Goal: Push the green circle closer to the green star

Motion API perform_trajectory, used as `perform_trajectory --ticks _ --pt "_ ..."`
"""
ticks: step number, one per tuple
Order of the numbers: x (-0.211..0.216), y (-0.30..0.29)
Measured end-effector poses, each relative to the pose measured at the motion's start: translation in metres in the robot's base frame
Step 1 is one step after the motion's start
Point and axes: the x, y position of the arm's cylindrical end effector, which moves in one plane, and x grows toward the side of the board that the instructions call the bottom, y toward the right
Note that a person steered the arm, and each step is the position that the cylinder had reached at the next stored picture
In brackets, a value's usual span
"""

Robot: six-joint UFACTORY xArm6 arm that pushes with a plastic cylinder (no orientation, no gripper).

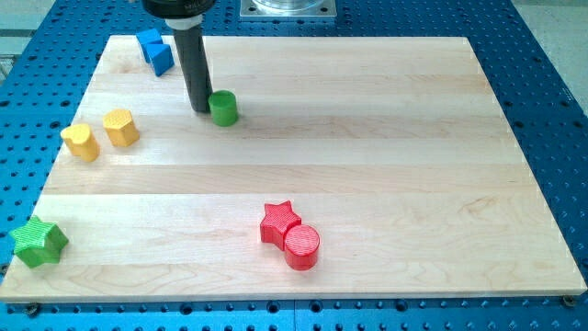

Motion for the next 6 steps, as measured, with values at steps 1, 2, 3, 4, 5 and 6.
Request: perform_trajectory --ticks 1,2,3,4,5,6 --pt "0.049 -0.006" --pt "-0.001 0.011" --pt "-0.049 0.020" --pt "-0.053 0.066" --pt "-0.012 0.036" --pt "0.050 -0.028"
